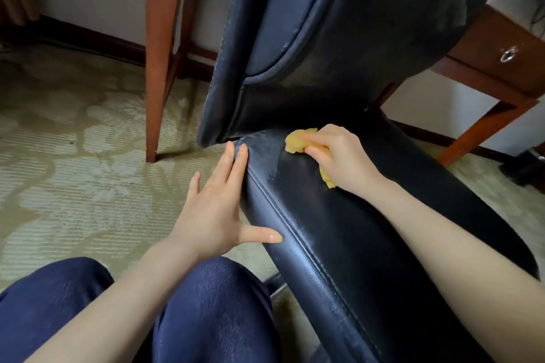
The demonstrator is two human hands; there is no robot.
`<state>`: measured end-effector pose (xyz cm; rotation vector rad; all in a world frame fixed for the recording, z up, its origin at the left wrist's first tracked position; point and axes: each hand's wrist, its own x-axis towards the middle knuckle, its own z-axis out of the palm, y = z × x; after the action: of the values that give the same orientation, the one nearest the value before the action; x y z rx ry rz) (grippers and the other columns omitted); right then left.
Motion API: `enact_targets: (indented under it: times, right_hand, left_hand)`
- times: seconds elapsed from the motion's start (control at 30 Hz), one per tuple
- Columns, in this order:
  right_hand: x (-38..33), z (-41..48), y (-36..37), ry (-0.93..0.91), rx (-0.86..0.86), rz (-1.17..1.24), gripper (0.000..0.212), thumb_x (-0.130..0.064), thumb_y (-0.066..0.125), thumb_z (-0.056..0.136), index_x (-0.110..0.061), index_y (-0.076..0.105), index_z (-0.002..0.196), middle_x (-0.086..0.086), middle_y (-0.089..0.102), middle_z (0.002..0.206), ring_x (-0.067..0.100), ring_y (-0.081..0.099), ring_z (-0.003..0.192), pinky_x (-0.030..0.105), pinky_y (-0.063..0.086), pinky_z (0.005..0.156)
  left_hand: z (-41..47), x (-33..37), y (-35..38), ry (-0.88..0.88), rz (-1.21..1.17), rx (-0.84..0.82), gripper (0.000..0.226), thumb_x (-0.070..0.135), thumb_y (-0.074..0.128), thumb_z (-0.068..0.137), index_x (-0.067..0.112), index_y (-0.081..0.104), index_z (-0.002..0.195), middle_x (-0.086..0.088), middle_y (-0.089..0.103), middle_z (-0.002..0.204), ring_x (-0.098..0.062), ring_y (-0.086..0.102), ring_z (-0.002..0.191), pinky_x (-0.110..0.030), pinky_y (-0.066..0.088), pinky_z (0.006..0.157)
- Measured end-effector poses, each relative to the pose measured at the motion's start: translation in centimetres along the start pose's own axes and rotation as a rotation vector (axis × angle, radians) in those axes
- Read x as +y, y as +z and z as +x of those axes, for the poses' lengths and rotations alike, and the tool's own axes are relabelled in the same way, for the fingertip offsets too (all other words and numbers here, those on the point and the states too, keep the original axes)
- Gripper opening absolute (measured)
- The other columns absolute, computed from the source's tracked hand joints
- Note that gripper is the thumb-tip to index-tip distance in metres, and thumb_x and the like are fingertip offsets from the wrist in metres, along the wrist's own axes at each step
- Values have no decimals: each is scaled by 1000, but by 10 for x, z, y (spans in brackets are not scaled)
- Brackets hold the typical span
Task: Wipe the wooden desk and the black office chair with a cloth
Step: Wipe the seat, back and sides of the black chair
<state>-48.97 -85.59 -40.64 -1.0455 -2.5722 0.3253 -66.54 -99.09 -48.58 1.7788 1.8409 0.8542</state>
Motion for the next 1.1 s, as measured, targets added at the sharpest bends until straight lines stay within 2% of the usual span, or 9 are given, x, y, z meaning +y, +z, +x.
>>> enact_targets:
  times: [0.07, 0.13, 0.23, 0.33, 0.43, 0.6, 0.67, 0.93, 1.1]
  right_hand:
    - [8, 26, 1, 143, 28, -33, 28, -11, 50, 96, -26, 72, 104, -7, 58, 94, 21, 60, 49, 29, 54, 48]
    - [20, 48, 4, 324, 42, -171, 24, -21, 49, 98, -23, 71, 109, 8, 54, 103, 33, 63, 73, 40, 57, 64]
    - [30, 67, 13, 532, 107, -362, 25, -16, 49, 94, -20, 67, 112, 14, 55, 116, 37, 52, 111, 41, 47, 93]
    - [24, 75, 22, 614, 130, -407, 32, -5, 45, 89, -14, 62, 115, 15, 52, 124, 37, 42, 119, 39, 40, 95]
    - [19, 74, 22, 524, 57, -449, 31, -6, 45, 90, -12, 62, 114, 16, 56, 120, 36, 46, 116, 34, 37, 87]
    - [-12, 62, 21, 311, -30, -419, 29, -18, 41, 99, -15, 65, 115, 16, 60, 108, 35, 54, 103, 36, 40, 92]
    - [-27, 58, 28, 213, -39, -405, 28, -15, 40, 98, -13, 67, 105, 15, 59, 100, 36, 55, 96, 39, 44, 88]
    - [-51, 23, 38, -65, -50, -178, 32, -18, 45, 99, -28, 62, 124, 0, 56, 120, 27, 48, 108, 28, 32, 96]
    - [-52, -8, 25, -229, -81, -74, 31, -12, 56, 94, -20, 64, 122, 2, 59, 107, 20, 41, 88, 23, 31, 83]
  left_hand:
    - [1, -2, 1, 4, -6, 2, 142, 88, 48, 37, 31, -26, 143, 17, -33, 148, 4, -17, 139, -45, -5, 116]
    - [1, -3, 2, 7, -6, 7, 142, 87, 50, 38, 31, -27, 143, 14, -33, 150, 1, -17, 141, -45, -5, 115]
    - [1, -3, 6, 19, -27, 26, 139, 86, 51, 39, 34, -30, 140, 16, -35, 148, 5, -20, 137, -44, -6, 115]
    - [2, -5, 8, 47, -56, 43, 138, 83, 55, 41, 35, -33, 136, 16, -37, 146, 4, -23, 138, -40, -10, 114]
    - [4, -6, 10, 72, -161, 47, 143, 75, 68, 46, 32, -33, 136, 14, -30, 152, 3, -23, 139, -33, -12, 116]
    - [5, -9, 15, 20, -258, 37, 153, 71, 75, 43, 25, -33, 141, 18, -17, 156, -12, 22, 143, -18, -18, 110]
    - [6, -10, 16, 8, -278, 29, 154, 71, 76, 43, 25, -33, 141, 19, -15, 156, -11, 26, 141, -21, -19, 110]
    - [7, -9, 15, 29, -307, 59, 152, 75, 71, 40, 27, -32, 141, 16, -13, 157, -10, 12, 145, -40, -8, 118]
    - [5, -6, 14, 37, -283, 64, 152, 79, 68, 41, 25, -32, 142, 21, -12, 155, 9, -8, 139, -43, -6, 118]
